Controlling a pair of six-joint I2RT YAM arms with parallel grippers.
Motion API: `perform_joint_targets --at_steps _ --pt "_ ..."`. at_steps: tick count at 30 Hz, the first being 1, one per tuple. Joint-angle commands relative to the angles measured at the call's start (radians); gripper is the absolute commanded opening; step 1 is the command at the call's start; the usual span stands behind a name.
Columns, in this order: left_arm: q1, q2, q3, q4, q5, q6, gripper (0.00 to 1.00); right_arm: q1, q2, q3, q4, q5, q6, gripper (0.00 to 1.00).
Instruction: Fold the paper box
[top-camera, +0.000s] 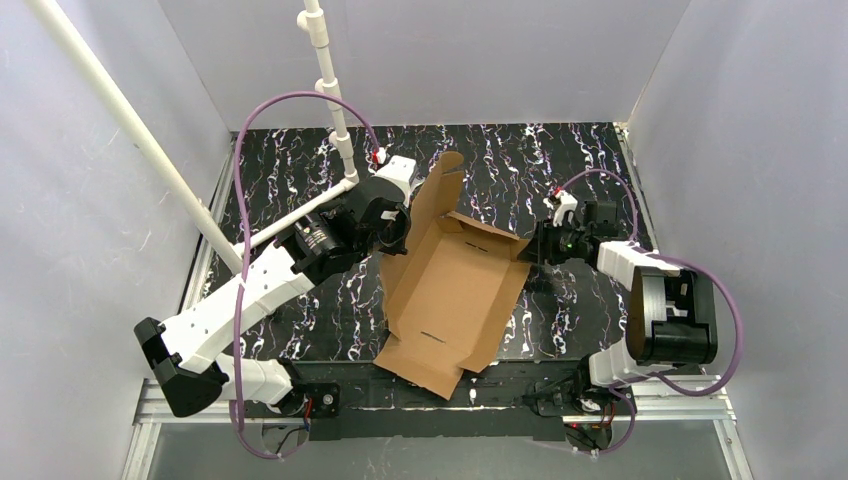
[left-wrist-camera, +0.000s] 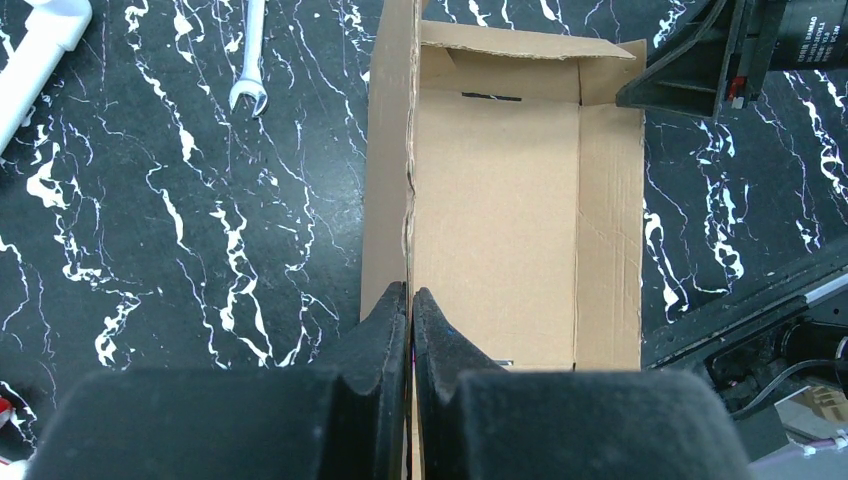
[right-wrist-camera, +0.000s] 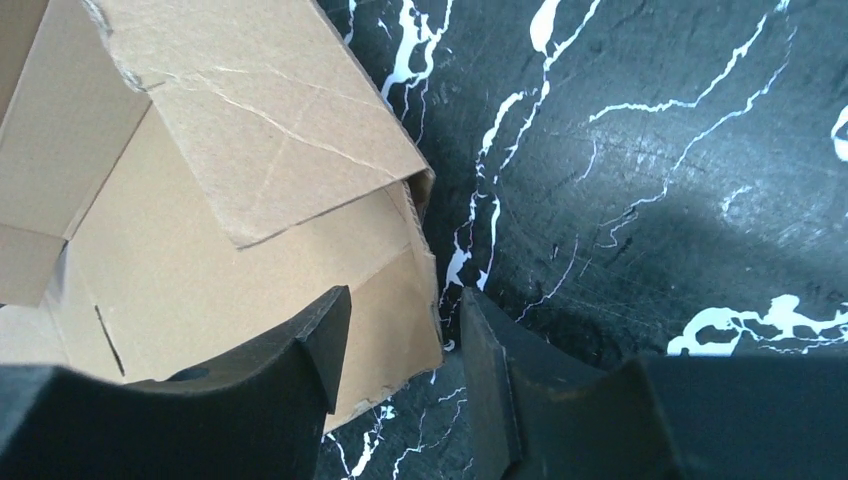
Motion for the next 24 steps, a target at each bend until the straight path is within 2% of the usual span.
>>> perform_joint_targets --at_steps 1,4,9,14,19,24 --pt "0.006 -0.004 0.017 0.016 -0.008 -0.015 0.0 0.027 -0.092 -0.023 0.075 0.087 -0.04 0.51" --pt "0.008 0.011 0.029 0.016 -0.011 -0.018 0.0 0.068 -0.127 -0.033 0.088 0.123 -0.064 0.43" --pt "0.02 0.037 0.046 0.02 0.0 -0.011 0.0 0.112 -0.129 -0.018 0.071 0.154 -0.13 0.23" --pt "0.036 0.053 0.069 0.02 0.017 0.0 0.0 0.15 -0.165 -0.024 0.062 0.184 -0.196 0.1" --pt "0.041 0.062 0.08 0.035 0.089 0.04 0.0 0.236 -0.188 -0.014 0.056 0.274 -0.276 0.03" --pt "0.044 0.056 0.081 0.041 0.131 0.076 0.0 0.318 -0.191 -0.004 0.044 0.381 -0.372 0.02"
